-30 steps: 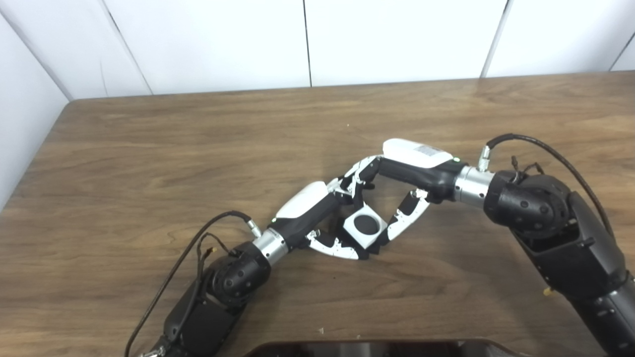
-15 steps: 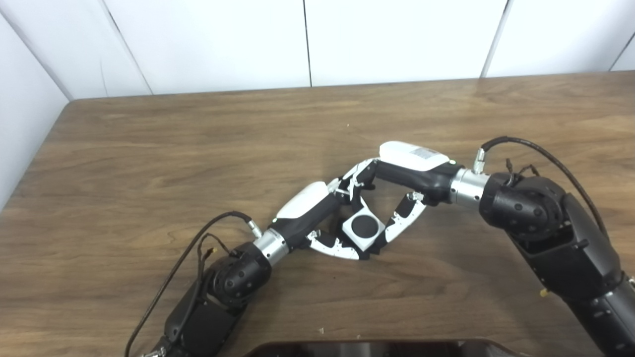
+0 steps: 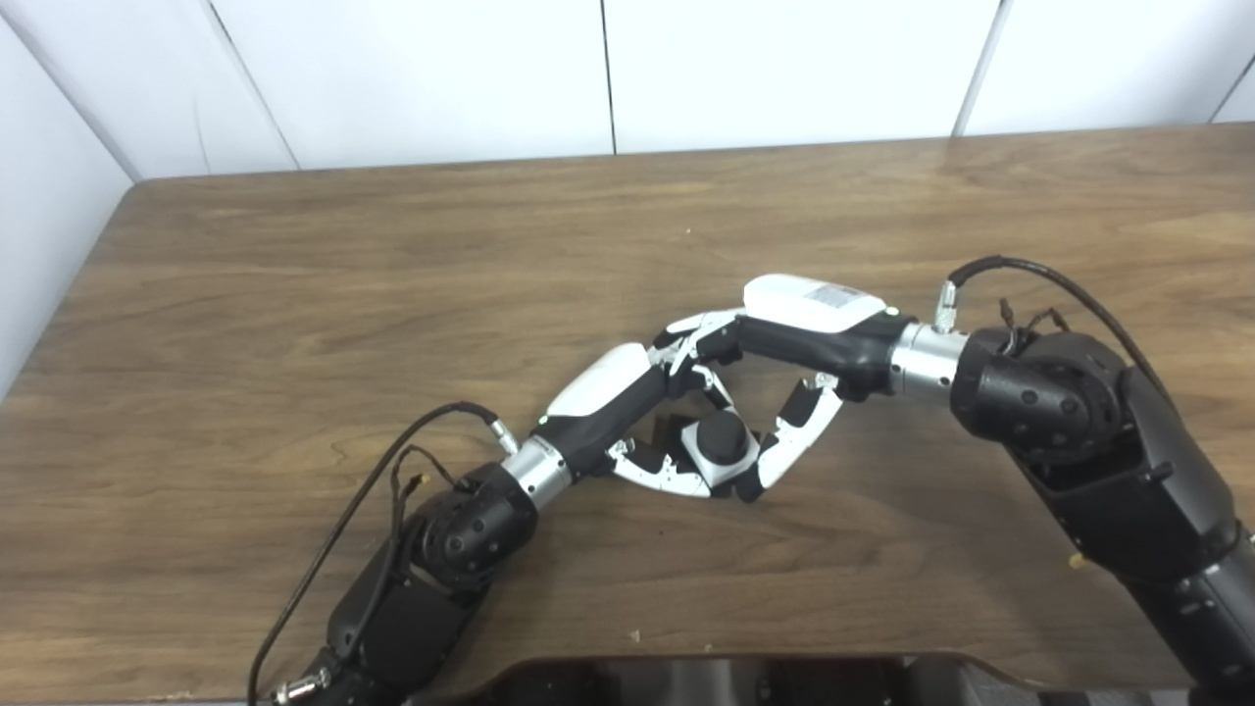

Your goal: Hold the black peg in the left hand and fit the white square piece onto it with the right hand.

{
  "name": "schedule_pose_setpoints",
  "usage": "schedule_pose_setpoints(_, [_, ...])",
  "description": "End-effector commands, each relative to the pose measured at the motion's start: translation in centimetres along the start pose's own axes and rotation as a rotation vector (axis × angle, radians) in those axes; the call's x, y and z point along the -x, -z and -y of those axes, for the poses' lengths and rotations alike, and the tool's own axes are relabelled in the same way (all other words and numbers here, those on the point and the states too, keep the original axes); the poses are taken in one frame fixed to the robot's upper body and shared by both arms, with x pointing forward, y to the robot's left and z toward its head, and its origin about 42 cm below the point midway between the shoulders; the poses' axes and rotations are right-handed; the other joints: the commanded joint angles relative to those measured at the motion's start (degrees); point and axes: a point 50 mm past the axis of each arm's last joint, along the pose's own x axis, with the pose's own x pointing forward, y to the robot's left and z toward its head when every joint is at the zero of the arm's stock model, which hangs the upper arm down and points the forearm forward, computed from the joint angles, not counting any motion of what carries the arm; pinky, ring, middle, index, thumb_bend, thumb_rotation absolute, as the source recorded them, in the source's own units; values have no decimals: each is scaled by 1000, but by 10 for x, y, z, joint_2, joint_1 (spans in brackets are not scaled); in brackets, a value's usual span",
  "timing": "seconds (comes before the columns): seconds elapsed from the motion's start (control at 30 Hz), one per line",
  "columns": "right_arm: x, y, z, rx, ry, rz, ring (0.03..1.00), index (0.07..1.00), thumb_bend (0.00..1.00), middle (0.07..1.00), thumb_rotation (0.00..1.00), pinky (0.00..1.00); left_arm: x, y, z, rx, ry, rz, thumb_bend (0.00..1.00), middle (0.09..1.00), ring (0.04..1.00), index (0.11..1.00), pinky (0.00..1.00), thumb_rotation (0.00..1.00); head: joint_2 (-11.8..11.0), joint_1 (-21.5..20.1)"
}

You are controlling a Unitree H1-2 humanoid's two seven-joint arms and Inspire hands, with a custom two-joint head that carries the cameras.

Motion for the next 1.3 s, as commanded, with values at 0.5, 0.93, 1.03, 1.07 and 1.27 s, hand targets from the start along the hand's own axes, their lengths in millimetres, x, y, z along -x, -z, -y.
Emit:
schedule_pose_setpoints(0.5, [29,25,57,52,120,-83,847,838,879,880,200,701,13,16,25,-15,142,-98,522,925,1000,488,1000,71,-13,-29])
schedule_pose_setpoints(0.93, [57,56,73,-37,349,-151,772,741,811,815,189,619,15,17,24,-23,142,-101,523,924,1000,488,1000,68,-16,-37])
schedule_pose_setpoints(1.03, [63,60,69,-68,419,-177,790,746,759,807,168,673,15,18,24,-23,142,-101,522,923,1000,488,1000,69,-17,-40])
schedule_pose_setpoints(1.07, [65,61,66,-83,446,-186,792,747,752,805,160,678,16,19,24,-22,141,-101,523,923,1000,488,1000,69,-18,-41])
schedule_pose_setpoints(1.27, [77,69,45,-211,647,-275,738,741,741,768,101,613,17,19,25,-13,138,-99,523,925,1000,489,1000,67,-20,-43])
